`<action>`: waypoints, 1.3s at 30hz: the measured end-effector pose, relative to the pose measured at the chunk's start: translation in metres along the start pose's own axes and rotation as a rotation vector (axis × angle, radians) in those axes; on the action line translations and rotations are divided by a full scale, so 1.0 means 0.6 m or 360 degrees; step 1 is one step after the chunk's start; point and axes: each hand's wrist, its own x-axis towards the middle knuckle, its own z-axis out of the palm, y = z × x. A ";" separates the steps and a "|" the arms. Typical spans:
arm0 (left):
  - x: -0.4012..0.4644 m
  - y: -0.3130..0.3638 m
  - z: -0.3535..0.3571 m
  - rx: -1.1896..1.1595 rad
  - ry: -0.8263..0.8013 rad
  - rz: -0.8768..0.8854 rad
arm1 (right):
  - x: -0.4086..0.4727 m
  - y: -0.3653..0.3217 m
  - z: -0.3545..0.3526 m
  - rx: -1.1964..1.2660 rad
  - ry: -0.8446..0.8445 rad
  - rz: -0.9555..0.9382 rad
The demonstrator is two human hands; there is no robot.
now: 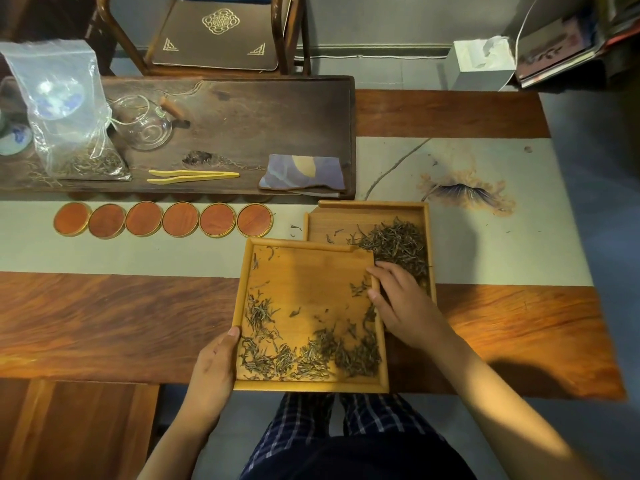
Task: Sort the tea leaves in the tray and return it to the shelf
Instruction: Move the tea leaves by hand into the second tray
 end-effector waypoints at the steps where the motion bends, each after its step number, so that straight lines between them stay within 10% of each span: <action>1: 0.000 0.000 -0.003 0.0003 0.0011 0.0005 | 0.001 -0.004 0.000 0.0020 0.0036 -0.0007; 7: 0.001 0.007 -0.003 0.0021 0.0099 0.0025 | -0.007 -0.030 -0.031 0.0186 0.0395 0.0002; 17: 0.007 0.034 0.028 0.0078 0.0140 0.0004 | -0.110 -0.116 0.029 -0.0264 -0.0109 -0.0819; 39: 0.005 0.033 0.019 0.0135 0.0056 0.0017 | -0.021 -0.034 -0.003 -0.0345 -0.0027 -0.0172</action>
